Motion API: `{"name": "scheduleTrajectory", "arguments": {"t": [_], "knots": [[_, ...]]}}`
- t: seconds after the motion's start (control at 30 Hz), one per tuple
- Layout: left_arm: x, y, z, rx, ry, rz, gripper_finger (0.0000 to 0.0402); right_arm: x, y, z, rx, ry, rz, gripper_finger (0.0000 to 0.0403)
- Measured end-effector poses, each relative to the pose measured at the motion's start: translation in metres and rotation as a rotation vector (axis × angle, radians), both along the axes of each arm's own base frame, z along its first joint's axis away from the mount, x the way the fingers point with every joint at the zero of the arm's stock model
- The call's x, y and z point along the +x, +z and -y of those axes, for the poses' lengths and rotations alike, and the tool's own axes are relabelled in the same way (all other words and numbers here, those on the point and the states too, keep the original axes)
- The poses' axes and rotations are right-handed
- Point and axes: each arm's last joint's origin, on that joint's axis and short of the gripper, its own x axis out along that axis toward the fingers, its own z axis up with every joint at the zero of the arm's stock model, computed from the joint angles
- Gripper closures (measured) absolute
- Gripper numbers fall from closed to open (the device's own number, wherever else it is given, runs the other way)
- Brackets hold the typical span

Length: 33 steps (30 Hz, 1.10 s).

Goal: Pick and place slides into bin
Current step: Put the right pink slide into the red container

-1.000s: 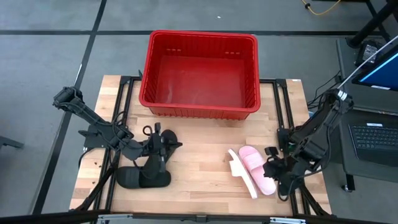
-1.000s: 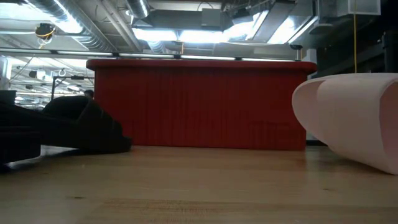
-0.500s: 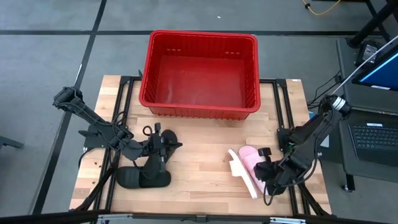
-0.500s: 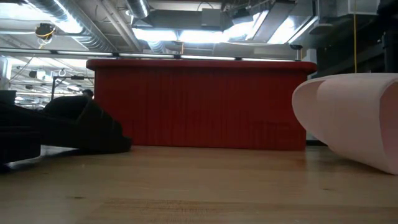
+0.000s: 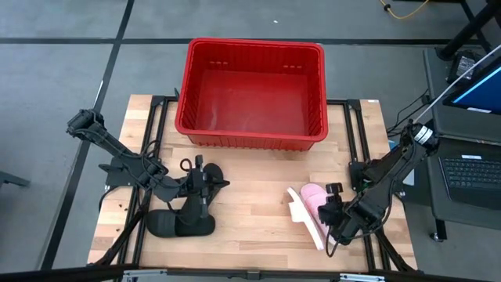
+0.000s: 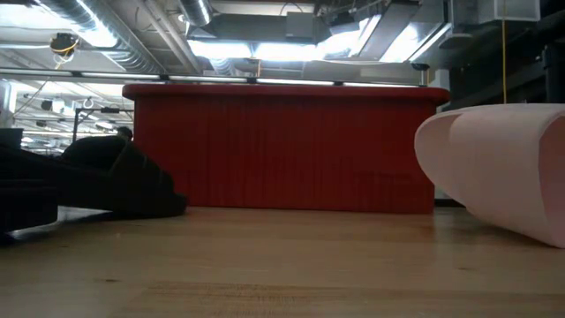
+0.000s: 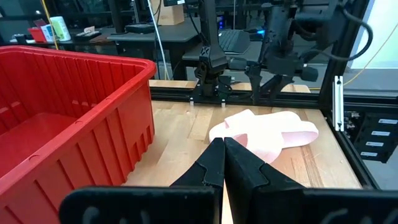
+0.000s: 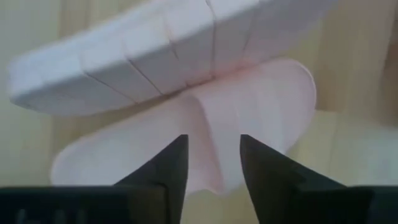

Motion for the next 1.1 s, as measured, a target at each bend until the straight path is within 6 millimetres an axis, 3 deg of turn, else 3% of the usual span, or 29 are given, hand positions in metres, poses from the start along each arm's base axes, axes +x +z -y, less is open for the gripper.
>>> {"name": "scheduleTrajectory", "arguments": {"t": [0.4, 1.1], "knots": [[0.0, 0.0, 0.0, 0.016, -0.003, -0.004, 0.04, 0.008, -0.018, -0.008, -0.069, -0.037, 0.007, 0.0217], [0.0, 0.0, 0.0, 0.028, -0.005, -0.009, 0.04, 0.014, -0.052, -0.015, -0.199, -0.072, -0.099, 0.0228]]}}
